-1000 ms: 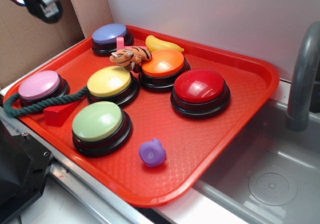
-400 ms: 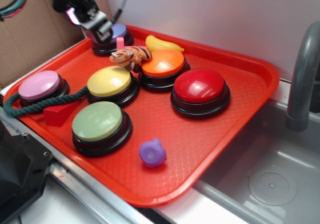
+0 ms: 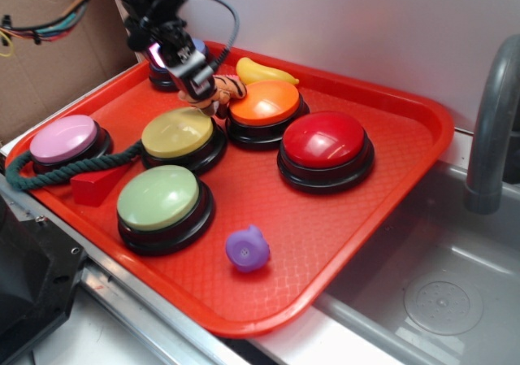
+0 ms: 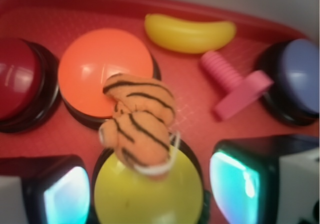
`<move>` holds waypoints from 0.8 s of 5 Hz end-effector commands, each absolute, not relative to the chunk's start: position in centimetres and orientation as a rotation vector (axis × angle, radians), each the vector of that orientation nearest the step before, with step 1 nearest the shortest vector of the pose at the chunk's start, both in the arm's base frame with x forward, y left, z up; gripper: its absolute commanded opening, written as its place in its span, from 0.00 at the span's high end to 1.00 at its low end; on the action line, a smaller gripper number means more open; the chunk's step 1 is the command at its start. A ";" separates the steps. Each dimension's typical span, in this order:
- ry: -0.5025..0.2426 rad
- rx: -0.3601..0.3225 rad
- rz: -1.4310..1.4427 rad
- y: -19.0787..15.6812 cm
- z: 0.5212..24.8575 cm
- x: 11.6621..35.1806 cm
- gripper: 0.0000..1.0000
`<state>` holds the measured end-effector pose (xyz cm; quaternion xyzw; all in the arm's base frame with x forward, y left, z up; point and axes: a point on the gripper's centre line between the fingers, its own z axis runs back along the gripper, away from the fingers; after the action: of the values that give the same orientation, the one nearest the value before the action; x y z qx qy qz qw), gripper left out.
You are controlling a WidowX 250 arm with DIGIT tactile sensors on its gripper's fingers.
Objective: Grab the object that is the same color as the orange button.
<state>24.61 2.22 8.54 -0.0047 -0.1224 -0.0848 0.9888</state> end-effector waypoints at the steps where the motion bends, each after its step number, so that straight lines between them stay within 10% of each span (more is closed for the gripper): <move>1: -0.227 -0.015 -0.216 1.8 6.8 26.3 0.00; 2: -0.214 -0.004 -0.212 1.9 6.3 26.3 0.00; 3: -0.231 0.000 -0.190 2.2 6.5 26.3 1.00; 4: -0.239 -0.001 -0.188 2.2 7.0 26.3 1.00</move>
<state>25.14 2.04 5.34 -0.0082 -0.0877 -0.0914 0.9919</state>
